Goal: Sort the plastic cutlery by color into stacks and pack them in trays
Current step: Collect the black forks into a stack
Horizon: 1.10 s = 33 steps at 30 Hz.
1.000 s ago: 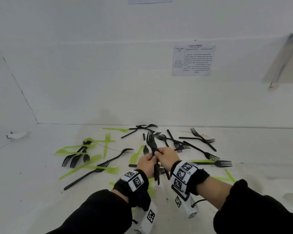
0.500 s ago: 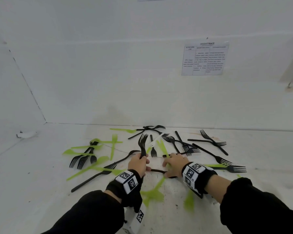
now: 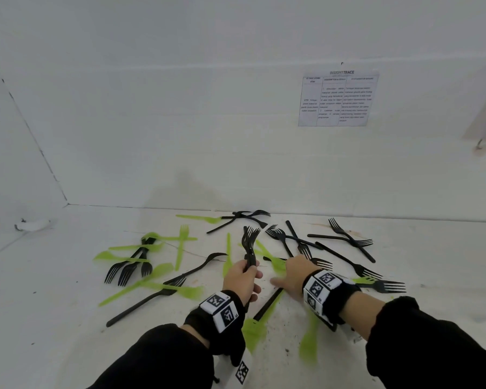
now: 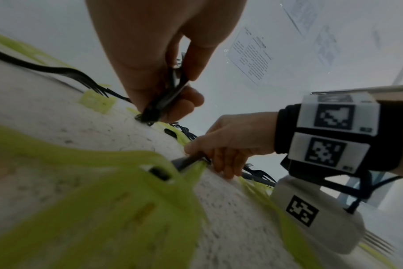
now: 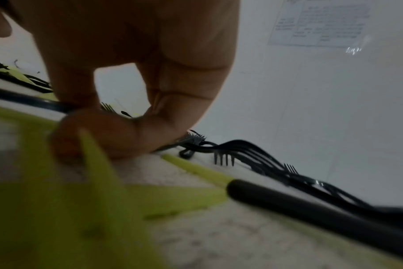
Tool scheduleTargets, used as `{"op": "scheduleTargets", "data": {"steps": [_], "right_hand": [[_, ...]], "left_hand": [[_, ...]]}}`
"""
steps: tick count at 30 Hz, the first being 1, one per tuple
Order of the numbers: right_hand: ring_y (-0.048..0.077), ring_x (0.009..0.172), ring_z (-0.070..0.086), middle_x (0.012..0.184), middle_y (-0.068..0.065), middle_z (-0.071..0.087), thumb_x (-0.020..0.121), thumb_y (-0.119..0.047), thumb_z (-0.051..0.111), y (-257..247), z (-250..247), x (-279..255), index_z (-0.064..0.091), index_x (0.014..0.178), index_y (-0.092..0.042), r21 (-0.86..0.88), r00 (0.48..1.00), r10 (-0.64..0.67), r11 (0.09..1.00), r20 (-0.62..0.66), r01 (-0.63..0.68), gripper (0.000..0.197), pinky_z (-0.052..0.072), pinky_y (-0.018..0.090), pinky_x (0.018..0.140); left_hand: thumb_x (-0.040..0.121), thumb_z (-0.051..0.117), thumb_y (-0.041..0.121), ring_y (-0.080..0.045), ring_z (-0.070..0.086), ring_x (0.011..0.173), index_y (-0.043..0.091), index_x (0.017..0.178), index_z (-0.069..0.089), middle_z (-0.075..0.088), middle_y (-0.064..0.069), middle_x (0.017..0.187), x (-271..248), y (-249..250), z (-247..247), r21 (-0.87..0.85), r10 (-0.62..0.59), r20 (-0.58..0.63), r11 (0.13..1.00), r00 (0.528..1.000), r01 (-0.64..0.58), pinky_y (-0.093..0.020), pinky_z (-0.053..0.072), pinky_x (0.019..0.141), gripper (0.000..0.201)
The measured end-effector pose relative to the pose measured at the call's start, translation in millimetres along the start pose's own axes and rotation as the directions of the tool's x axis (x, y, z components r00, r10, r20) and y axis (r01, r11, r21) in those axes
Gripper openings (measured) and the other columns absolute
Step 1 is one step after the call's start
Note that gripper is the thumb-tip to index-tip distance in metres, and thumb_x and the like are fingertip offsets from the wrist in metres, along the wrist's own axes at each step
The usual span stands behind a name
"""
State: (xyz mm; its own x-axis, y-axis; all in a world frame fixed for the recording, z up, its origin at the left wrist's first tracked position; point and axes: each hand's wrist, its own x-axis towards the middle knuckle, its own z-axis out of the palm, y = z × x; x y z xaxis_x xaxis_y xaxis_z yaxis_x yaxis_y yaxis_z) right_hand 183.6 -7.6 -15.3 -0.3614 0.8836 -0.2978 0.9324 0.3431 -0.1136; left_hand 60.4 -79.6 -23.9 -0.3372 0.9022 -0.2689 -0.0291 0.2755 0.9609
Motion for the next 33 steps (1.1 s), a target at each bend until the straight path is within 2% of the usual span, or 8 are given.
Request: {"op": "scheduleTargets", "data": {"steps": [3, 5, 9, 12, 15, 19, 25, 33], "right_hand": [[0.025, 0.099, 0.06, 0.097, 0.009, 0.059, 0.084, -0.03, 0.06, -2, 5, 8, 0.058, 0.087, -0.006, 0.116, 1.0, 0.019, 0.993, -0.012, -0.017, 0.024, 0.042, 0.022, 0.062], [0.025, 0.089, 0.061, 0.086, 0.005, 0.056, 0.08, -0.018, 0.063, 3, 2, 12, 0.055, 0.085, -0.008, 0.254, 0.997, 0.076, 0.965, -0.034, -0.064, 0.014, 0.048, 0.025, 0.062], [0.026, 0.093, 0.061, 0.105, 0.011, 0.059, 0.083, -0.017, 0.062, 25, -17, 17, 0.051, 0.113, -0.005, 0.476, 0.978, 0.174, 0.874, -0.117, -0.099, 0.034, 0.05, 0.031, 0.067], [0.031, 0.105, 0.059, 0.115, 0.015, 0.058, 0.09, -0.015, 0.055, 43, -32, 25, 0.045, 0.123, -0.007, 0.557, 0.947, 0.217, 0.829, -0.238, -0.05, 0.036, 0.049, 0.037, 0.089], [0.028, 0.117, 0.052, 0.125, 0.014, 0.056, 0.092, -0.024, 0.052, 49, -37, 27, 0.05, 0.124, -0.004, 0.352, 0.969, 0.177, 0.93, -0.174, -0.106, 0.038, 0.043, 0.03, 0.093], [0.023, 0.11, 0.057, 0.118, 0.009, 0.06, 0.078, -0.044, 0.067, 53, -27, 25, 0.059, 0.117, -0.006, 0.064, 0.998, 0.062, 0.996, -0.001, -0.062, 0.055, 0.045, 0.027, 0.084], [0.023, 0.114, 0.055, 0.123, 0.006, 0.059, 0.088, -0.028, 0.055, 59, -18, 30, 0.059, 0.12, -0.017, 0.006, 0.998, 0.032, 0.999, -0.046, -0.032, 0.034, 0.047, 0.028, 0.093], [0.024, 0.105, 0.059, 0.114, 0.005, 0.062, 0.088, -0.015, 0.049, 62, -13, 39, 0.063, 0.107, -0.02, -0.079, 0.997, -0.005, 0.997, -0.076, -0.001, 0.024, 0.051, 0.031, 0.086]], "left_hand": [[0.096, 0.038, 0.009, -0.013, 0.043, 0.048, 0.014, 0.099, 0.054, 0.053, 0.0, 0.074, -1, 0, 2, 0.002, -0.002, 0.004, 1.0, 1.0, 0.002, -0.022, 0.035, 0.043, 0.017], [0.096, 0.038, 0.008, -0.014, 0.043, 0.048, 0.013, 0.1, 0.054, 0.053, 0.0, 0.075, 0, 0, 1, 0.002, -0.003, -0.007, 1.0, 1.0, 0.003, -0.021, 0.035, 0.041, 0.017], [0.096, 0.038, 0.008, -0.014, 0.044, 0.05, 0.012, 0.102, 0.054, 0.054, -0.001, 0.077, 3, -2, -5, 0.01, -0.012, -0.03, 1.0, 0.999, 0.012, -0.02, 0.036, 0.039, 0.018], [0.096, 0.038, 0.009, -0.013, 0.045, 0.05, 0.012, 0.103, 0.054, 0.054, -0.001, 0.077, 4, -4, -5, 0.011, -0.02, -0.036, 1.0, 0.999, 0.02, -0.02, 0.037, 0.039, 0.018], [0.097, 0.038, 0.009, -0.013, 0.045, 0.049, 0.013, 0.101, 0.054, 0.054, -0.001, 0.077, 4, -4, -3, 0.009, -0.027, -0.036, 1.0, 0.999, 0.028, -0.02, 0.037, 0.039, 0.017], [0.096, 0.038, 0.008, -0.013, 0.044, 0.049, 0.012, 0.102, 0.054, 0.054, -0.001, 0.078, 4, -5, -2, 0.021, -0.031, -0.035, 0.999, 0.999, 0.032, -0.019, 0.037, 0.039, 0.018], [0.097, 0.037, 0.009, -0.012, 0.044, 0.049, 0.012, 0.103, 0.054, 0.054, -0.001, 0.078, 3, -6, -2, 0.032, -0.031, -0.041, 0.999, 0.999, 0.033, -0.019, 0.037, 0.039, 0.018], [0.097, 0.037, 0.009, -0.012, 0.045, 0.049, 0.012, 0.103, 0.055, 0.054, -0.001, 0.077, 0, -8, -2, 0.037, -0.024, -0.039, 0.999, 0.999, 0.025, -0.02, 0.037, 0.041, 0.019]]}}
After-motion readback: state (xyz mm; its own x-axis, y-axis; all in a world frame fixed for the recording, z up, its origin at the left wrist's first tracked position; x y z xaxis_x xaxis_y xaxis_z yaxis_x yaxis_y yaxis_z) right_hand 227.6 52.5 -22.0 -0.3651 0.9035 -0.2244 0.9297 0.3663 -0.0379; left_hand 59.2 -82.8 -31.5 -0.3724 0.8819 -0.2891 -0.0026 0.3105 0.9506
